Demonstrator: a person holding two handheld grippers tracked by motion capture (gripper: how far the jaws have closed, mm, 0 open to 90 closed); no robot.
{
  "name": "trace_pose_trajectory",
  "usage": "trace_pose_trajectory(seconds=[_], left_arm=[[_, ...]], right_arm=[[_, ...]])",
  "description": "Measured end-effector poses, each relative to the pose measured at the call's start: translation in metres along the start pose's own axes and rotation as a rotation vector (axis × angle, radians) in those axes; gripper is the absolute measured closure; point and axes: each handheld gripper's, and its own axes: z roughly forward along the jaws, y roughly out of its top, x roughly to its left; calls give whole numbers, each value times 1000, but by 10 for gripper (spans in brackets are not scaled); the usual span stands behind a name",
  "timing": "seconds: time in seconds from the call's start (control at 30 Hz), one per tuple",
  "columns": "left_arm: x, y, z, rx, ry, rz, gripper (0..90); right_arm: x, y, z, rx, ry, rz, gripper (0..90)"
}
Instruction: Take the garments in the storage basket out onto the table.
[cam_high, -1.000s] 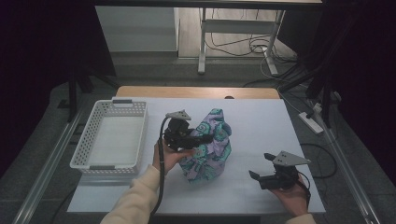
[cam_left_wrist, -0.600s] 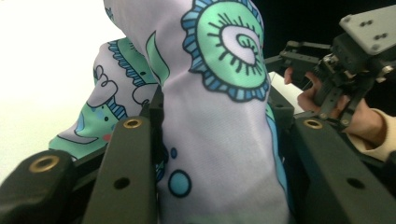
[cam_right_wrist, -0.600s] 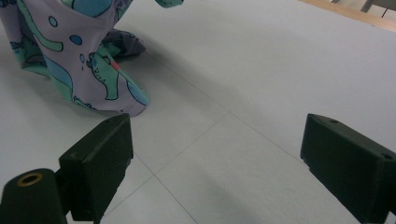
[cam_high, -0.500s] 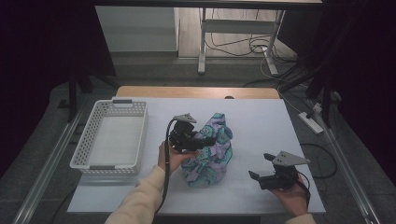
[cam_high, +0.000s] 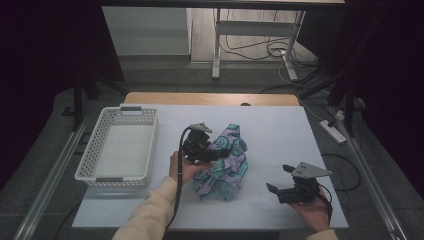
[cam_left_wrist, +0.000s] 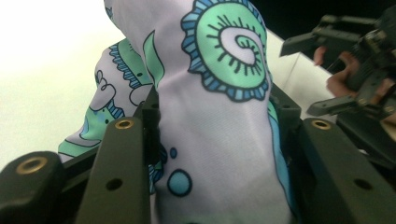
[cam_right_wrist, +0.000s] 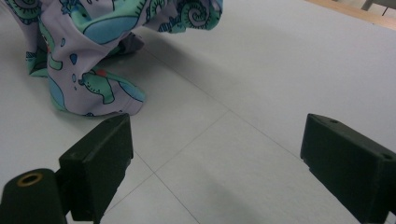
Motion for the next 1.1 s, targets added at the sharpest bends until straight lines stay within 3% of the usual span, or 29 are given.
trace_pose_trajectory(seconds=[0.13,0.23,0.33,0.43,0.63,1.1], left_arm=[[4,-4,9,60,24,-8,519],[5,-5,10,69,31,-10,496],[5,-5,8,48,27,-10,477],[2,-3,2,27,51,11,421],[2,-5,-11,-14,64,-4,319],[-5,-21,-48,-37,110,52,300]], right_arm=[[0,0,0,-2,3,1,96],[0,0,0,0,0,0,97],[0,0,0,2,1,-1,96],[0,0,0,0,0,0,96],[0,0,0,-3,2,2,97],[-1,0,1,-1,5,0,97]])
